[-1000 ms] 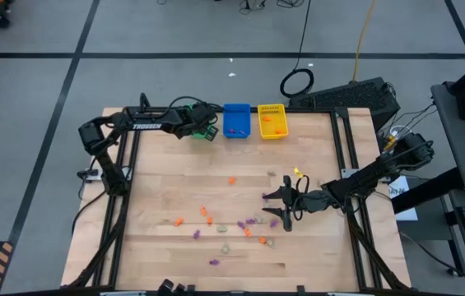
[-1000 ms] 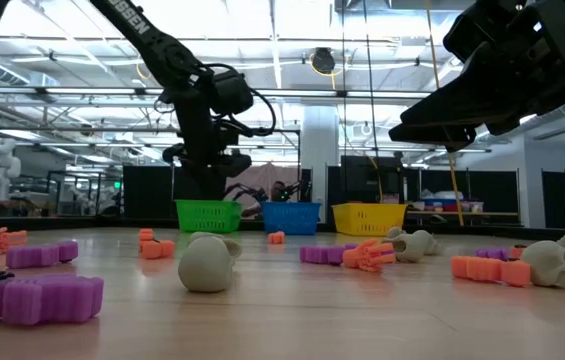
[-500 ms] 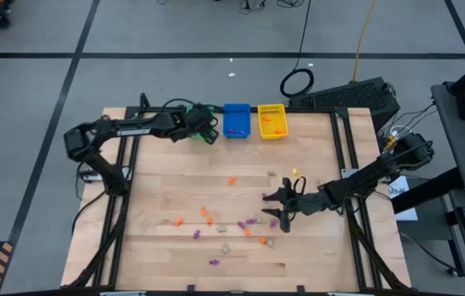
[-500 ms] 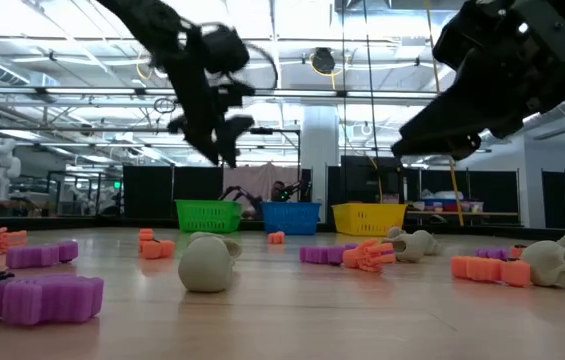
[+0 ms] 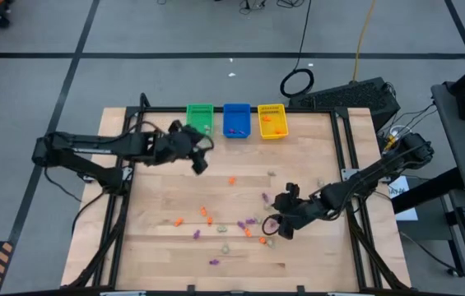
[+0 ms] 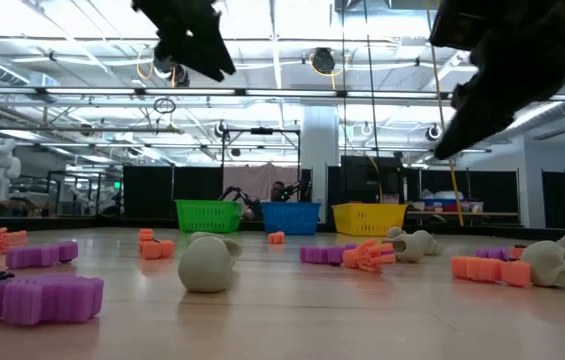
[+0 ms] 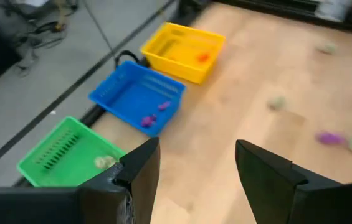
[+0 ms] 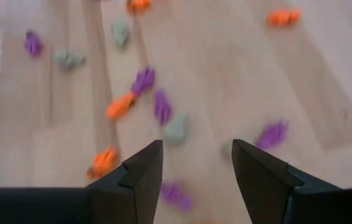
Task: Sort Halloween decoration
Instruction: Put the orange skeleton toy into the yellow bin
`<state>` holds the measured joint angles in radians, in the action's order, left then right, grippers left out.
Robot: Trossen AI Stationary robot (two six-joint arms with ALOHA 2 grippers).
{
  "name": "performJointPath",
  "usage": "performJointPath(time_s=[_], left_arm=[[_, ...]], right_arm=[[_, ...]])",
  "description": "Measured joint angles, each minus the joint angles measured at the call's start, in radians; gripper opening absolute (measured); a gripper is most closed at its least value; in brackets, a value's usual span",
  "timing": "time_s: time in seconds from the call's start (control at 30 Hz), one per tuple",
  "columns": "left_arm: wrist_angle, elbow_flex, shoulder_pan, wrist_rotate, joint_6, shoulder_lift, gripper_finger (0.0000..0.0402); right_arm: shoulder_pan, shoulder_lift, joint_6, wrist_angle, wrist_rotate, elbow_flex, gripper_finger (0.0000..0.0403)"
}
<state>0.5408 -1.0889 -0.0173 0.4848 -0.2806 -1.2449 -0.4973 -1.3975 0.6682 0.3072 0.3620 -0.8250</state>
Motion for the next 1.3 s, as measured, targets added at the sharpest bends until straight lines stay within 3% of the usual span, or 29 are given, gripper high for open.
performJointPath(time_s=[0.17,0.4,0.53,0.93,1.3], left_arm=[[0.078,0.0,0.145,0.088,-0.073,0.005,0.0208],[0.057,0.0,0.321,0.255,-0.139,-0.013,0.0208],[0.041,0.001,0.383,0.293,-0.156,-0.025,0.0208],[-0.025,0.0,0.415,0.316,-0.159,-0.119,0.0208],[-0.078,0.0,0.42,0.306,-0.159,-0.178,0.0208]], right_arm=[[-0.04,0.0,0.095,0.162,-0.053,-0.054,0.018],[-0.119,-0.043,0.24,0.22,-0.057,-0.054,0.0181],[-0.139,-0.098,0.338,0.228,-0.054,-0.053,0.0181],[-0.14,-0.256,0.444,0.246,0.006,-0.053,0.0181],[-0.141,-0.31,0.449,0.218,0.036,-0.056,0.0181]])
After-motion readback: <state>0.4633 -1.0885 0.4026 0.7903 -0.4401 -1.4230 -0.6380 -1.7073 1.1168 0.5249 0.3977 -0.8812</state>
